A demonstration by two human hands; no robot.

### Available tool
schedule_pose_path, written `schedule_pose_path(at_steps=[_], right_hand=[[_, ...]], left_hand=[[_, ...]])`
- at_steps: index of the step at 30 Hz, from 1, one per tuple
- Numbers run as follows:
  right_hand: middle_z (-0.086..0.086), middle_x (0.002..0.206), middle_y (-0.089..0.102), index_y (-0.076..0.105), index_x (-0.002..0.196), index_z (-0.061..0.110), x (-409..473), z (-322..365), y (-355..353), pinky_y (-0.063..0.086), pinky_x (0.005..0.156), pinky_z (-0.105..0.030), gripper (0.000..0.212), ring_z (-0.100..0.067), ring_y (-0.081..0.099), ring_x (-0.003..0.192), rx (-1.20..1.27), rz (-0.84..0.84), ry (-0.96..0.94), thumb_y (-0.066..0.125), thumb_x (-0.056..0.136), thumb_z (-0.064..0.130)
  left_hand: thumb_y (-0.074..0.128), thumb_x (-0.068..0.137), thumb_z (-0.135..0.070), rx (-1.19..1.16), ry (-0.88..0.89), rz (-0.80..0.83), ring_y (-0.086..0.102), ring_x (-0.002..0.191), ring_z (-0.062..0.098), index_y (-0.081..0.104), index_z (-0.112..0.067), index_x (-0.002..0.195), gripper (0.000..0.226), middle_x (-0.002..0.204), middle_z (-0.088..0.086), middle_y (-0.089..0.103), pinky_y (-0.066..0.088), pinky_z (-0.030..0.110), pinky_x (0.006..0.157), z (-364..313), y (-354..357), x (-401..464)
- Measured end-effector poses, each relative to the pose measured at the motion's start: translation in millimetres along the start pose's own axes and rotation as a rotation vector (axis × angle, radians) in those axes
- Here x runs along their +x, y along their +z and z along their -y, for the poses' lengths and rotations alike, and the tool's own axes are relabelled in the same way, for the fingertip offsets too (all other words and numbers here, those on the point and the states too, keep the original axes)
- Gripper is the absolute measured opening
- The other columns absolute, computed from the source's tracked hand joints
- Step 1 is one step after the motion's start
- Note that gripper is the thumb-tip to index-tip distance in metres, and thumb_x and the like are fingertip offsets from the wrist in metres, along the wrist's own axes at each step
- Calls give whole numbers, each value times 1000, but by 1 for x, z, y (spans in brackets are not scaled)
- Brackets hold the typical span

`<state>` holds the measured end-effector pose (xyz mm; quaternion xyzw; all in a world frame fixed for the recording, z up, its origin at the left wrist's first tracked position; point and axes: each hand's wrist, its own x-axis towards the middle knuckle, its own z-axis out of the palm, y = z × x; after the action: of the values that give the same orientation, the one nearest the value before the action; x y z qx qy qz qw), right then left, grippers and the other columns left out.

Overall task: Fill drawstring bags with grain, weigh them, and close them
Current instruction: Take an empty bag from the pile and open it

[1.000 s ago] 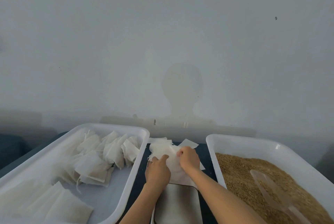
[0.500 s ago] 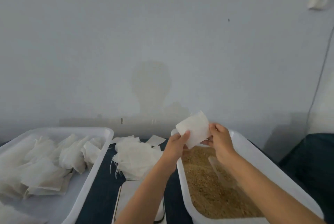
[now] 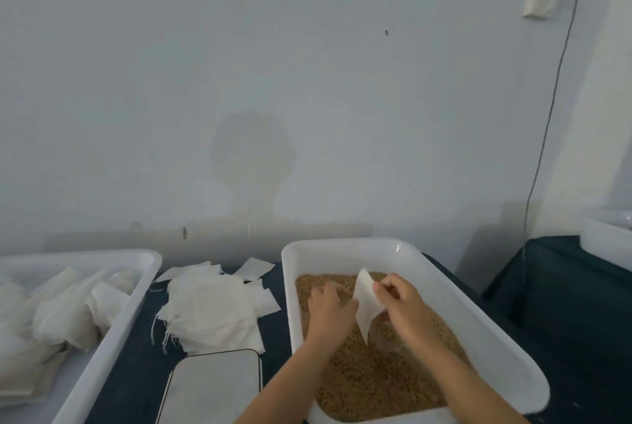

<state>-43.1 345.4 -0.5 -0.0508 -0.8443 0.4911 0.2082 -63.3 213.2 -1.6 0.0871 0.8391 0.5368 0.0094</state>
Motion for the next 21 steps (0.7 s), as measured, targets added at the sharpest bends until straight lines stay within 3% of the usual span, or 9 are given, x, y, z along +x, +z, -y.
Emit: schedule_pose_path(at_steps=[1, 4, 9, 14, 21], right_hand=[[-11, 75, 59, 55, 73, 11, -2, 1, 2, 47, 62, -36, 23, -25, 59, 72, -21, 32, -31, 54, 94, 21], [-5, 71, 59, 57, 74, 11, -6, 4, 3, 43, 59, -21, 22, -14, 57, 66, -25, 121, -97, 55, 94, 21], [-20, 85, 63, 60, 80, 7, -9, 8, 1, 53, 64, -27, 26, -32, 65, 79, 202, 231, -11, 45, 99, 18], [-14, 77, 66, 64, 77, 8, -11, 11, 1, 56, 64, -25, 29, -28, 67, 74, 193, 269, -11, 45, 99, 14], [-12, 74, 65, 61, 72, 7, -8, 7, 0, 53, 61, -23, 30, -28, 67, 72, 186, 278, 5, 47, 98, 14]], left_hand=[[51, 94, -22, -127, -25, 61, 49, 99, 15, 53, -13, 102, 12, 109, 3, 54, 39, 25, 85, -1, -1, 0], [49, 96, -30, -347, -40, 130, 53, 78, 15, 50, -12, 81, 23, 82, 2, 55, 43, 26, 73, -2, -4, -2], [57, 92, -31, -308, 46, 125, 55, 76, 21, 49, -12, 74, 27, 78, 7, 57, 45, 36, 74, -2, -3, -6], [53, 93, -26, -276, 61, 116, 59, 74, 21, 54, -18, 68, 26, 71, 1, 59, 51, 46, 84, -1, -1, -6], [54, 91, -16, -302, 78, 119, 64, 71, 21, 59, -16, 66, 26, 65, -1, 63, 53, 42, 77, 3, -2, -4]])
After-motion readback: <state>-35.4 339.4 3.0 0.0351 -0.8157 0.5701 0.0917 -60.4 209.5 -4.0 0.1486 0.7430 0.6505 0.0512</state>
